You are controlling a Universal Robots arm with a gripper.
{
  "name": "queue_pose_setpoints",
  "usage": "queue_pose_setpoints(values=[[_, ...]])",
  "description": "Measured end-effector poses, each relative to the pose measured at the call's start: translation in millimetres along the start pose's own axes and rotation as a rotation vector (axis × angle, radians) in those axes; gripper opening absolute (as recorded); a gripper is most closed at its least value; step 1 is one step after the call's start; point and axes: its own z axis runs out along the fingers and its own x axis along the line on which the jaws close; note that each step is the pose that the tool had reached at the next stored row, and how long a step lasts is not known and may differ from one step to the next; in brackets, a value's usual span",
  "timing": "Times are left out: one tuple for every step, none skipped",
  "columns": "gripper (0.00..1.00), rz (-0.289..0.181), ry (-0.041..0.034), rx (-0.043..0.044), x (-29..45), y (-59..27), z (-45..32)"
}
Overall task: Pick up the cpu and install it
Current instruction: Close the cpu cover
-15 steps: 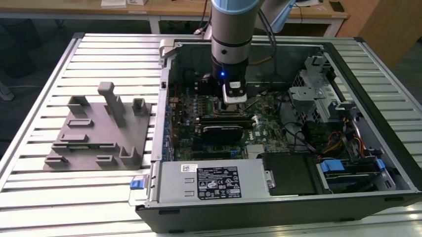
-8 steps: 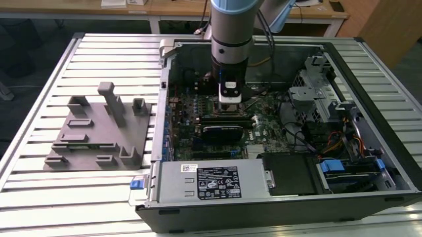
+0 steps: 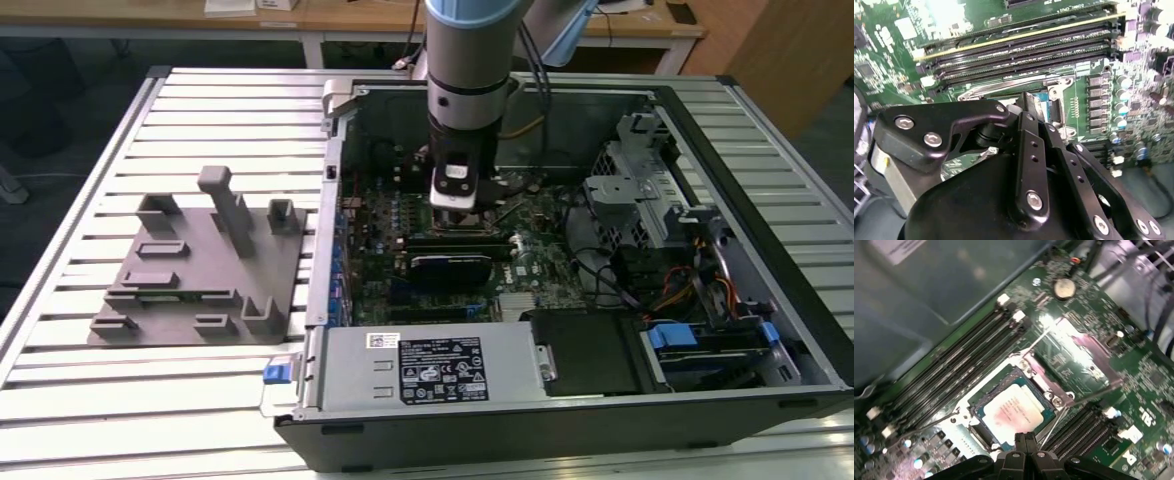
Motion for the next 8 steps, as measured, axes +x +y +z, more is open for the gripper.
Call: queue_pose_setpoints(values=[[0.11, 0.018, -0.0016, 0.0001, 0.0, 0.0, 0.1], [0.11, 0.036, -0.0032, 0.0004, 0.0, 0.0, 0.1], [0.11, 0.055, -0.0049, 0.0005, 0.0, 0.0, 0.2], [0.11, 0.073, -0.0065, 0.0007, 0.0, 0.0, 0.2], [0.11, 0.091, -0.0081, 0.0009, 0.0, 0.0, 0.3], [0.11, 0.109, -0.0097, 0.0011, 0.0, 0.0, 0.3], [0.11, 0.127, -0.0113, 0.0012, 0.0, 0.0, 0.4], [0.11, 0.146, -0.013, 0.0015, 0.0, 0.0, 0.4]])
